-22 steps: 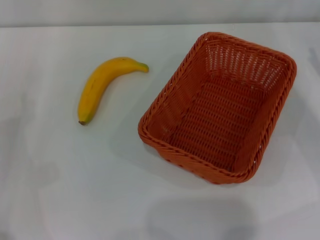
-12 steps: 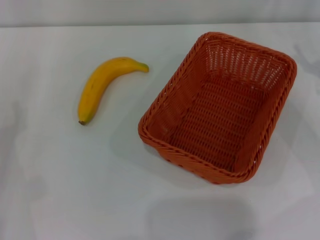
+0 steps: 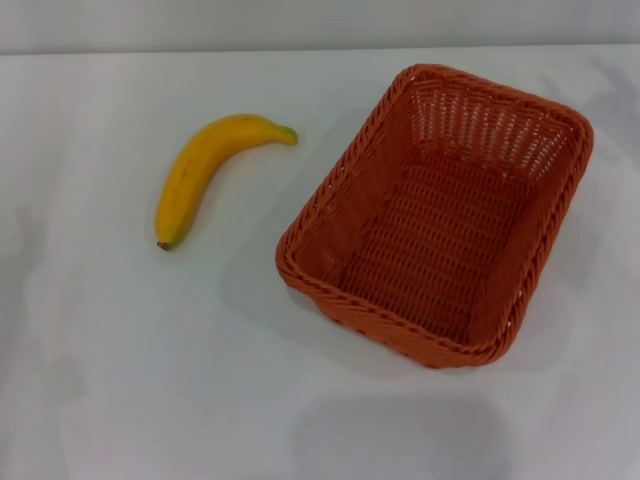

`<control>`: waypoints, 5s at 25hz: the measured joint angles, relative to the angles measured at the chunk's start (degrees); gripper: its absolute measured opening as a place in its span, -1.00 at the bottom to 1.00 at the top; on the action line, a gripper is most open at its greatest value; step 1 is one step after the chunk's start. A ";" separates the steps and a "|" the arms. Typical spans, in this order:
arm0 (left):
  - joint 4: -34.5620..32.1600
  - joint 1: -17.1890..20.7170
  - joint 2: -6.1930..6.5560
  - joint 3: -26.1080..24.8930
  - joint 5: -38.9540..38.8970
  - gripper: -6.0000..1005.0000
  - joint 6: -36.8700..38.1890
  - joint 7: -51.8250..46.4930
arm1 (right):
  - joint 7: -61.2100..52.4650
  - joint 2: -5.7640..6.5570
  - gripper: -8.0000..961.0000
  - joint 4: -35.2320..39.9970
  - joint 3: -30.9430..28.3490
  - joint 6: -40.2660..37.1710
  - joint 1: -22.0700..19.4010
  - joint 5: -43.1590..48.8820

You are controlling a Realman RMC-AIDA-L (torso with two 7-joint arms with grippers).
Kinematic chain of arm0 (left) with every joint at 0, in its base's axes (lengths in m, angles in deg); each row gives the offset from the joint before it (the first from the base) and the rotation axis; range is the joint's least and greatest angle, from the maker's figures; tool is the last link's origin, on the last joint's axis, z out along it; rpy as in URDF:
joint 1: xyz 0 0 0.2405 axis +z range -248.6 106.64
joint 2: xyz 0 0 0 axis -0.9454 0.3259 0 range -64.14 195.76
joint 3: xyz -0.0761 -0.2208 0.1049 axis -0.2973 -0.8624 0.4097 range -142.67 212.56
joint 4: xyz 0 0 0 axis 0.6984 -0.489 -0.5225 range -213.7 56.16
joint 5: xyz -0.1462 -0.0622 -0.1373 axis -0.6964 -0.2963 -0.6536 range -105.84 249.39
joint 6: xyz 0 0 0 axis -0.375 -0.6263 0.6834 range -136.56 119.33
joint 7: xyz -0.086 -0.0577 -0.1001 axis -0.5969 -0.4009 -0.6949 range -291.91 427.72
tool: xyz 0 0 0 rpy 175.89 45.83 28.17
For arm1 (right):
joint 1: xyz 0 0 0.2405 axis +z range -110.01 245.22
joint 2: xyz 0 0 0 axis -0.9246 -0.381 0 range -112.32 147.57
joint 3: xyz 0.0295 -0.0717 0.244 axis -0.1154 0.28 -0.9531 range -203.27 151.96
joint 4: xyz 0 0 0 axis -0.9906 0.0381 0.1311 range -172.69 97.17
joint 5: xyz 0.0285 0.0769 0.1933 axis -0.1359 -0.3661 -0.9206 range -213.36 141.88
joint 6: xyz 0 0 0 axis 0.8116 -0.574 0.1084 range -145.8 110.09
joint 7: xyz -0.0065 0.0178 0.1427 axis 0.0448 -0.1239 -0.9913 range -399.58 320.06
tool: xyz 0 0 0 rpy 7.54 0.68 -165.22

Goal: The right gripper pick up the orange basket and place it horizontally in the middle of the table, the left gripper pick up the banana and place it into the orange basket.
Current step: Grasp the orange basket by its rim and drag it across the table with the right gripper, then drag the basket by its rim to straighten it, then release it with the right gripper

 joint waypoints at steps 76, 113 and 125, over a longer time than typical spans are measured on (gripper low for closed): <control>0.72 -1.83 0.27 0.28 1.69 0.77 -1.29 -1.86 | -83.96 -1.90 0.36 -12.48 -13.21 -8.36 45.49 129.75; 0.71 -2.19 0.36 0.28 1.69 0.76 -1.30 -2.13 | -85.69 5.84 -0.54 -12.26 -25.74 -24.44 49.15 130.94; 1.41 -2.65 0.36 0.21 1.68 0.76 -1.29 -2.13 | -86.77 8.32 -0.61 -12.24 -33.79 -28.40 47.93 130.72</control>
